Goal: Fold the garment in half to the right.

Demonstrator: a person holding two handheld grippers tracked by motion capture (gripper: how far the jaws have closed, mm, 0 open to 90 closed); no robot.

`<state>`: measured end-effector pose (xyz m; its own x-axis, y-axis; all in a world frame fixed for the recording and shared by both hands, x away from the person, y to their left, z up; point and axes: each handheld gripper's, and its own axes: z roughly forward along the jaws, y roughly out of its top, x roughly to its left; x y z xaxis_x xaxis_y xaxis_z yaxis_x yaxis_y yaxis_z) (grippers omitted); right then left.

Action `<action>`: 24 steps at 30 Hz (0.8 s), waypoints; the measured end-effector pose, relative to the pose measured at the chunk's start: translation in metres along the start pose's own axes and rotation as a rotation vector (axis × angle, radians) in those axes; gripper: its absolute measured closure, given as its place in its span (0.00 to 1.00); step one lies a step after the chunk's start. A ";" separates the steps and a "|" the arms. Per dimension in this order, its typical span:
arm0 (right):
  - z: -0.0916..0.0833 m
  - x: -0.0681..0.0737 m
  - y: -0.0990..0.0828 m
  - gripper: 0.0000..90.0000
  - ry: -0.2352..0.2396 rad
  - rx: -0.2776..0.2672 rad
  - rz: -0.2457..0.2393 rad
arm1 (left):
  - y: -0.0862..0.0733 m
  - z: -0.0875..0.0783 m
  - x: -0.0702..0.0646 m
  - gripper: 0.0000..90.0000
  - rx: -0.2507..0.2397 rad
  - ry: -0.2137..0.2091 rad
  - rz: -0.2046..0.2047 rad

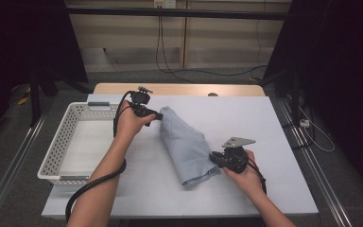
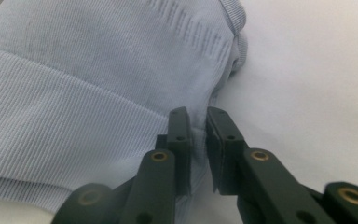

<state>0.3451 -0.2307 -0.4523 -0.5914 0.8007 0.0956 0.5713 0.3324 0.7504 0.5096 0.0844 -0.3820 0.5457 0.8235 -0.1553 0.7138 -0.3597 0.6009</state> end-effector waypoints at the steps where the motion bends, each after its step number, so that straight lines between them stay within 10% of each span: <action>1: 0.000 0.000 0.000 0.86 -0.003 -0.002 0.001 | 0.000 0.000 0.000 0.34 0.001 0.000 -0.001; 8: -0.006 -0.002 0.003 0.65 -0.049 -0.025 0.006 | -0.001 -0.002 0.001 0.33 -0.004 0.000 -0.005; 24: -0.008 -0.001 0.010 0.38 0.025 -0.066 0.079 | -0.006 -0.003 -0.005 0.29 0.002 -0.022 0.000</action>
<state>0.3469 -0.2319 -0.4396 -0.5601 0.8104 0.1720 0.5788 0.2342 0.7811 0.5013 0.0836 -0.3830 0.5551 0.8137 -0.1727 0.7146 -0.3602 0.5997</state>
